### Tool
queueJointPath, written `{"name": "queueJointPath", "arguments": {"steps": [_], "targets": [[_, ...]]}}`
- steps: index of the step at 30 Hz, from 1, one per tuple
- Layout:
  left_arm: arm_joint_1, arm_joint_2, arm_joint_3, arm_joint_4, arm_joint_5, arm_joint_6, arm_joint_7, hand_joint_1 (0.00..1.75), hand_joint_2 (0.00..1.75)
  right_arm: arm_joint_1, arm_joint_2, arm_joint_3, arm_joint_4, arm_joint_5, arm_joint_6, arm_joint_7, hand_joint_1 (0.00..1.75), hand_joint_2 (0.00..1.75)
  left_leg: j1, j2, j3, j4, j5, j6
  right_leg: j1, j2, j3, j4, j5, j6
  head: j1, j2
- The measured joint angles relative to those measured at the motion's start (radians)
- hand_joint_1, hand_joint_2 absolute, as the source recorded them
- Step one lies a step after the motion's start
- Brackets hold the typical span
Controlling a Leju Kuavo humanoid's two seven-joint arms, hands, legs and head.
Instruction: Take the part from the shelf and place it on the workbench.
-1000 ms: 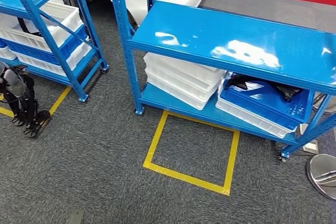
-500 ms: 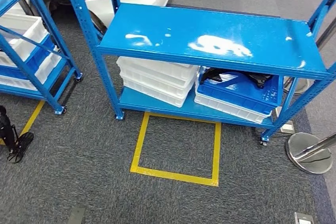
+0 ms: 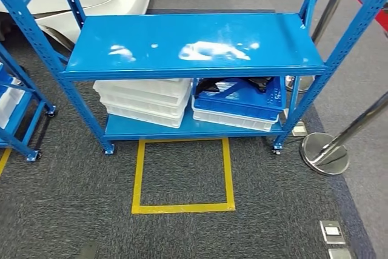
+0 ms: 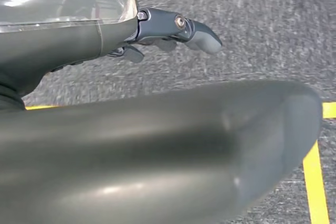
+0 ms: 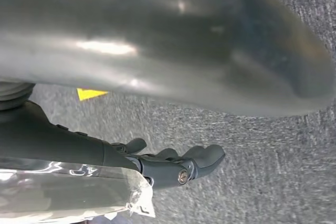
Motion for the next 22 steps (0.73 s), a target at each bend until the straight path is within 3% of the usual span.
{"name": "queueJointPath", "arguments": {"steps": [2,5,11,15,22], "targets": [[-0.003,0.0,0.0,0.0,-0.003,0.0,0.001,0.0,0.0,0.003,0.0,0.002,0.001,0.011,0.02,0.025,0.0,0.0,-0.001,-0.003,0.006,-0.014,-0.006,0.0,-0.002,0.008,-0.004,0.002,-0.001,0.002,0.001,0.0],[-0.004,0.0,0.0,0.0,-0.01,0.0,0.002,0.0,0.0,0.007,0.0,0.007,0.003,0.025,0.064,0.059,0.0,0.0,-0.003,-0.003,0.007,-0.017,-0.005,0.001,-0.003,0.005,-0.001,-0.003,0.0,-0.008,0.002,0.0],[-0.004,0.0,0.0,0.0,-0.012,0.0,0.002,0.0,0.0,0.004,0.0,0.017,0.006,0.031,0.087,0.064,0.0,0.0,-0.005,-0.003,0.007,-0.016,-0.007,0.006,-0.004,0.004,0.004,-0.012,0.001,-0.002,0.001,0.0],[-0.005,0.001,0.0,0.0,-0.016,0.0,0.002,0.0,1.75,0.004,0.001,0.024,0.007,0.048,0.119,0.089,0.0,0.0,-0.006,-0.003,0.007,-0.015,-0.008,0.007,-0.005,0.004,0.004,-0.013,-0.001,0.011,0.001,0.0],[-0.006,0.0,0.0,0.0,-0.025,0.007,0.003,0.0,1.75,0.003,0.004,0.035,0.009,0.069,0.127,0.12,0.0,0.0,-0.003,-0.003,0.007,-0.016,-0.008,0.007,-0.003,0.003,0.003,-0.013,-0.002,0.016,0.001,0.0]]}}
